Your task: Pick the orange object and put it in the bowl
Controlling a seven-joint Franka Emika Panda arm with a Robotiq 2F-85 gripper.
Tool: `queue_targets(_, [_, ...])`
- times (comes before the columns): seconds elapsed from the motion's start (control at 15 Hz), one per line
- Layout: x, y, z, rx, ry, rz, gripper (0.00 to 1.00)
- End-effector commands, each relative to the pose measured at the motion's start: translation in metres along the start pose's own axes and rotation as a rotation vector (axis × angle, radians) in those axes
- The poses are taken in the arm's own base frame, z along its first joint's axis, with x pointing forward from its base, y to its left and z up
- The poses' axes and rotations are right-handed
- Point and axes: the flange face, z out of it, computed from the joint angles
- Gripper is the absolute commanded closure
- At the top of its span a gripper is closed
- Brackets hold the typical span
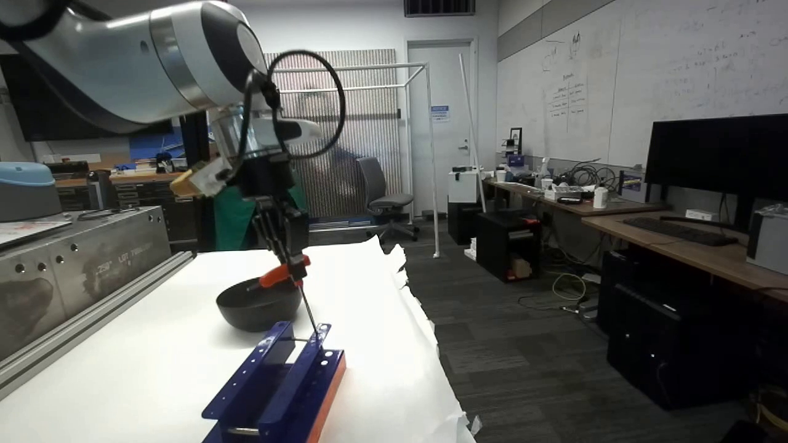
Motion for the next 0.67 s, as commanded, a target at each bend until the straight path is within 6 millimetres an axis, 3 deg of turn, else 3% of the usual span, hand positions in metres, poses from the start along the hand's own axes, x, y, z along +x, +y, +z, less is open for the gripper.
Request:
queue_targets(0.0, [-0.02, -0.002, -0.077, 0.057, 0.058, -0.025, 0.89])
queue_targets(0.13, [-0.028, -0.011, -0.107, 0.142, 0.086, -0.039, 0.89])
queue_targets(0.27, [-0.03, -0.022, -0.117, 0.263, 0.086, -0.024, 0.9])
queue_targets(0.4, [-0.027, -0.035, -0.108, 0.379, 0.066, 0.014, 0.9])
queue_targets(0.6, [-0.019, -0.058, -0.065, 0.533, 0.01, 0.055, 0.9])
